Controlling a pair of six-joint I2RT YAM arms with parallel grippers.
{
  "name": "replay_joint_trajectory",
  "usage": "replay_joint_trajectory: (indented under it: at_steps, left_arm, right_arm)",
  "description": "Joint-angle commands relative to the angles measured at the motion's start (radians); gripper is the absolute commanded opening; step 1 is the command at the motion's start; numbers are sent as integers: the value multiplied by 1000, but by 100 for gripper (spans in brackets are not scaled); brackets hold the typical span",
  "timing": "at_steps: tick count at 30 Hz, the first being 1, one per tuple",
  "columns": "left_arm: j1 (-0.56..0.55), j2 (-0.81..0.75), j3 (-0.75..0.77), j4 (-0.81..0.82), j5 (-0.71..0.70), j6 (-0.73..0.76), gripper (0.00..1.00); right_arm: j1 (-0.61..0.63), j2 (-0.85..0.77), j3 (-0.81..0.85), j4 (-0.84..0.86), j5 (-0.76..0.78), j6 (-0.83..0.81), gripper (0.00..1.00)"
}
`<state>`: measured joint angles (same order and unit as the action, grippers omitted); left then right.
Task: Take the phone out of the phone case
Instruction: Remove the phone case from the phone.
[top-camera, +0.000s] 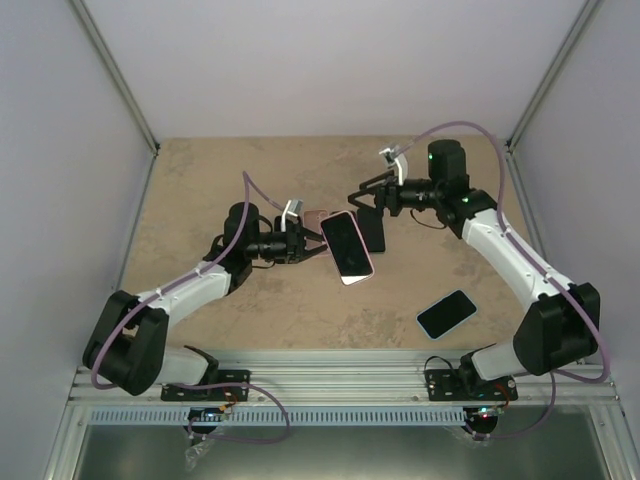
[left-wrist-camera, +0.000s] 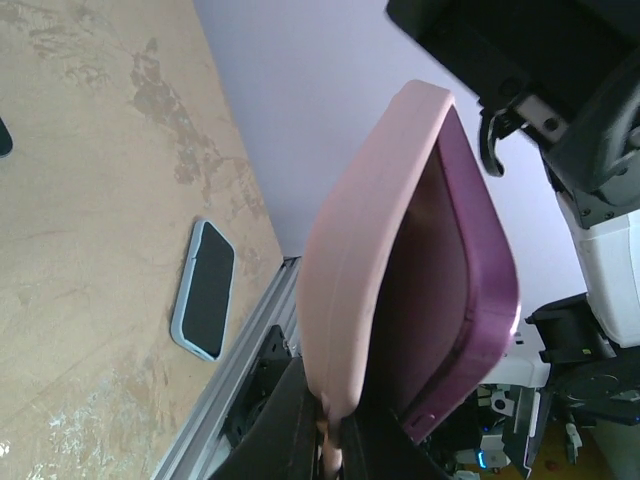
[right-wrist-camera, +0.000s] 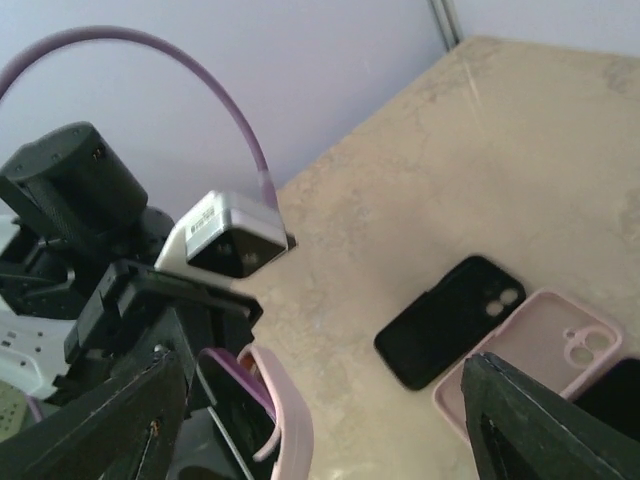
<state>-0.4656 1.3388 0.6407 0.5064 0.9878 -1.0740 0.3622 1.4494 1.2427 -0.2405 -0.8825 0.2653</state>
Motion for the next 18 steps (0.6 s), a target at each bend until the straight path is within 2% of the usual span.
replay_joint_trajectory:
  at_steps: [1,4,9,13,18]
  left_arm:
    - [4,-16,48,25,19,37,0]
    - [7,-21,70,-24,38,84,0]
    - [6,-20,113,-106,61,164,0]
    - [6,-13,124,-105,78,175,0]
    - [7,3,167,-165,86,233,0]
  right_arm:
    - [0,-30,-86,-47,-54,-27,80]
    - [0,-41,-132,-46,-124,-19,80]
    - [-2,-43,-177,-35,-261,6,62]
    - [-1,-58,-221,28,-336,61,44]
    - [-2,-89,-252,92,-385,112,15]
